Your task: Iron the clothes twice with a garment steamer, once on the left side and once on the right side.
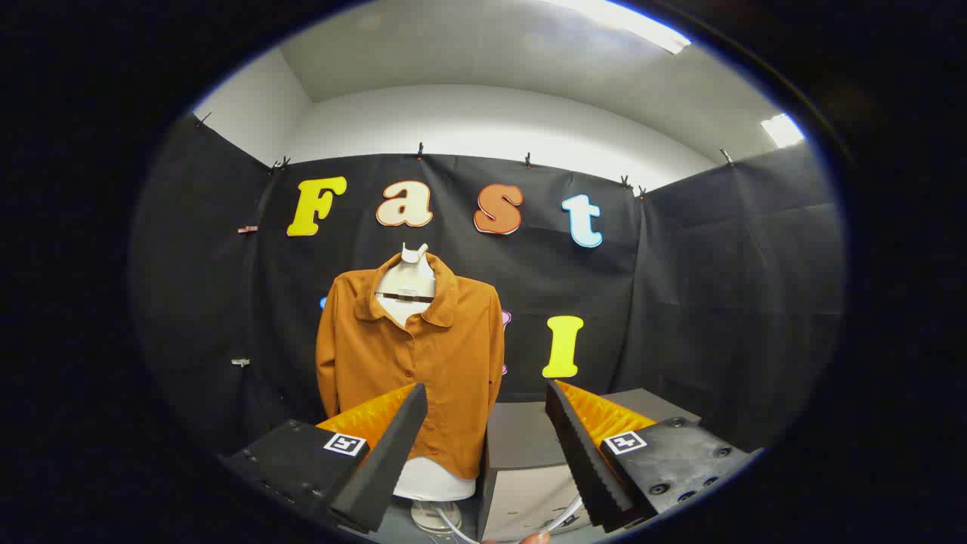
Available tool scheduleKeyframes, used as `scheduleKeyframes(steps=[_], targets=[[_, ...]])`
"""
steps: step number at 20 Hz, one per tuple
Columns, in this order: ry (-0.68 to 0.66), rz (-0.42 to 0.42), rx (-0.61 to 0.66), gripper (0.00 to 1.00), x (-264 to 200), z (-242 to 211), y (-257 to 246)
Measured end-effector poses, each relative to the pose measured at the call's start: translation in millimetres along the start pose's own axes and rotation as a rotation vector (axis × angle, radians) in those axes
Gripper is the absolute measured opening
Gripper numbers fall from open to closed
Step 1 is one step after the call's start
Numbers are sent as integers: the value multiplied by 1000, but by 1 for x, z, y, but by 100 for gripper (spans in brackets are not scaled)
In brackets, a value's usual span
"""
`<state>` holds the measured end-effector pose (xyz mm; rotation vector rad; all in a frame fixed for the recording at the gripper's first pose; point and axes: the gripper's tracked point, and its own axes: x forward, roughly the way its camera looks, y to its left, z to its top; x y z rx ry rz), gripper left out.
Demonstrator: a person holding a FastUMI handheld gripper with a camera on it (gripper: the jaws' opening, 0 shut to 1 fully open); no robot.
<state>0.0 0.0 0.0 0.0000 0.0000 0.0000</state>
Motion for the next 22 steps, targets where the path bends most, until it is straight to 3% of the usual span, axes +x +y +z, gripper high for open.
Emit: scheduleKeyframes(steps=[22], targets=[[7, -58, -2, 98, -22, 9, -17]])
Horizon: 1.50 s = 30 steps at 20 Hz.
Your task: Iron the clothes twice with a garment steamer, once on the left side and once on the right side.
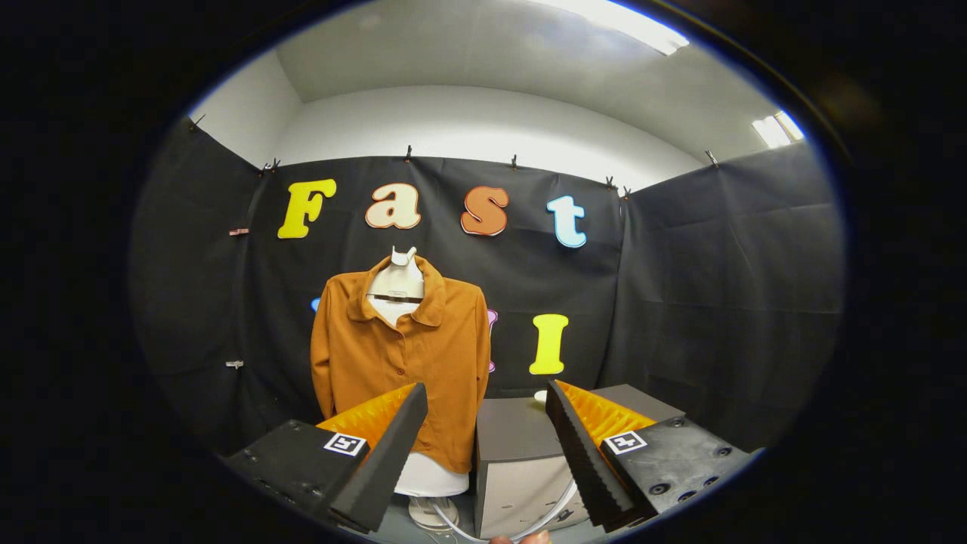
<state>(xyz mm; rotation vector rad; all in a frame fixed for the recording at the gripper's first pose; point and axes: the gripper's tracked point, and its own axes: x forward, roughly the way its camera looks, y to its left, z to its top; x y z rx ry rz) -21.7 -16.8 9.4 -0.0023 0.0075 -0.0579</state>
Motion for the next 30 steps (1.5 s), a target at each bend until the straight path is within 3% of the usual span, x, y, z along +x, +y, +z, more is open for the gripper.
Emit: scheduleKeyframes(steps=[7, 12, 22, 30], targets=[[106, -57, 33, 98, 48, -22, -45], [289, -52, 54, 98, 102, -63, -82], [681, 9, 93, 99, 199, -188, -151], [909, -18, 108, 99, 243, -288, -196]])
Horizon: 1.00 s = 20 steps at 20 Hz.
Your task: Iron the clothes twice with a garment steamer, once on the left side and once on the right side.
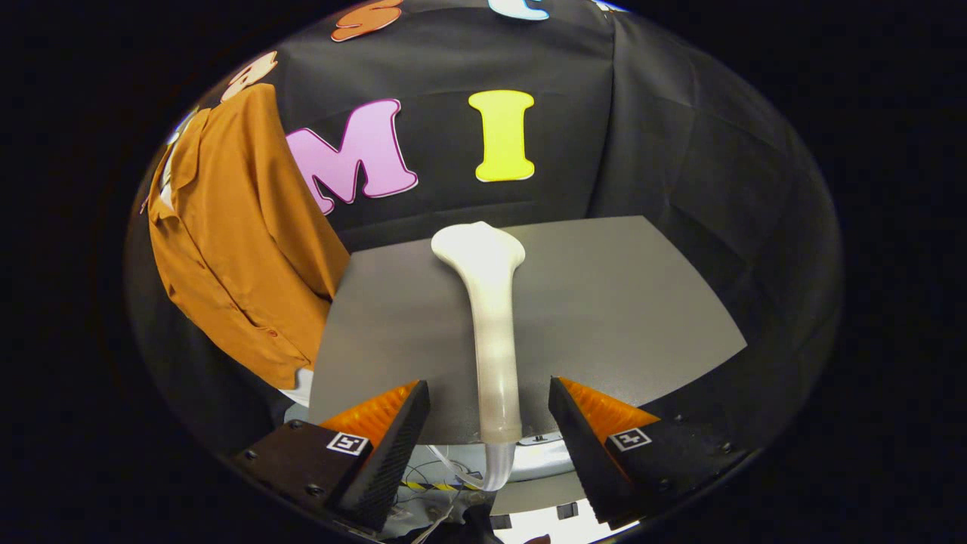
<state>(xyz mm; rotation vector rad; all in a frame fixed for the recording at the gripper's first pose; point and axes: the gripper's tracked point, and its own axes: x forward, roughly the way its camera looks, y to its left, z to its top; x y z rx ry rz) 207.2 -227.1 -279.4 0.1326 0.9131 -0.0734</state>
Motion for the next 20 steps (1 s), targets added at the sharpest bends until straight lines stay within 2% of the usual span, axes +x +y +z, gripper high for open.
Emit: scheduleKeyframes(steps=[2, 5, 7, 8, 11, 15, 17, 20], targets=[[41, 13, -3, 89, 15, -9, -2], [81, 33, -15, 64, 31, -18, -3], [46, 54, -39, 40, 31, -11, -4], [6, 67, -46, 40, 31, -6, -3], [-51, 89, -8, 22, 31, -4, -5], [-181, 38, 30, 22, 3, 16, -11], [-266, 16, 17, 22, -25, 26, -7], [-363, 26, 8, 21, -69, 32, 19]])
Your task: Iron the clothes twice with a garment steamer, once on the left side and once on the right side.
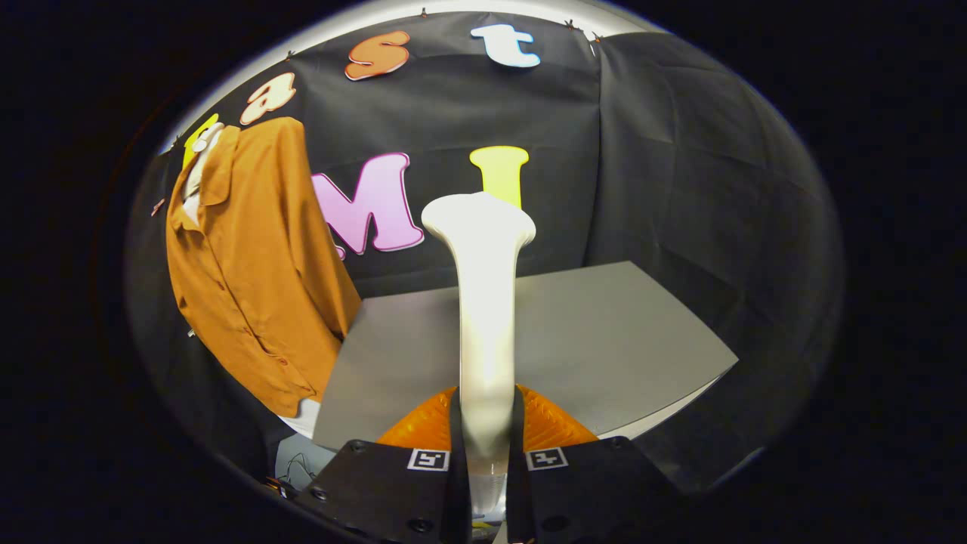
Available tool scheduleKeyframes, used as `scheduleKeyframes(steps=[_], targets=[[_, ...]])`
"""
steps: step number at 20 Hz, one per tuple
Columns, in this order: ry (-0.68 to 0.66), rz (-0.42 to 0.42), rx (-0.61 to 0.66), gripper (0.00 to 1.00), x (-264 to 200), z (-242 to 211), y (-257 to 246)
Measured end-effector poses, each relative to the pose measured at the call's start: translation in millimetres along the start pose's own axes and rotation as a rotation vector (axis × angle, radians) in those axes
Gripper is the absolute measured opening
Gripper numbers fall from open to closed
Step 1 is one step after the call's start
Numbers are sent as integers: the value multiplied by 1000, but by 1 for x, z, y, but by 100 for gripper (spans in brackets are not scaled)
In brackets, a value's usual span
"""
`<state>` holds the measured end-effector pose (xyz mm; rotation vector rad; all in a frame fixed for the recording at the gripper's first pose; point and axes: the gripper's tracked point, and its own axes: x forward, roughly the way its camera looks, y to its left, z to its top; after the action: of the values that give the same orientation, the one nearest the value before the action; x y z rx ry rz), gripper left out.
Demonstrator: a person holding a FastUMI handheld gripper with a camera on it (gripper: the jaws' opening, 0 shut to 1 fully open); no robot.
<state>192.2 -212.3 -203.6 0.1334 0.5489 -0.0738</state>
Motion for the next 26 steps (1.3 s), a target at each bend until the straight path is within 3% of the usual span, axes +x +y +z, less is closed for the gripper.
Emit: scheduleKeyframes(steps=[5, 10, 17, 26], targets=[[-178, 26, -23, 22, -56, 24, 61], [-309, 34, -32, 21, -73, 42, 127], [-350, 84, -100, 21, -50, 34, 213], [-392, 58, -155, 21, 2, 17, 264]])
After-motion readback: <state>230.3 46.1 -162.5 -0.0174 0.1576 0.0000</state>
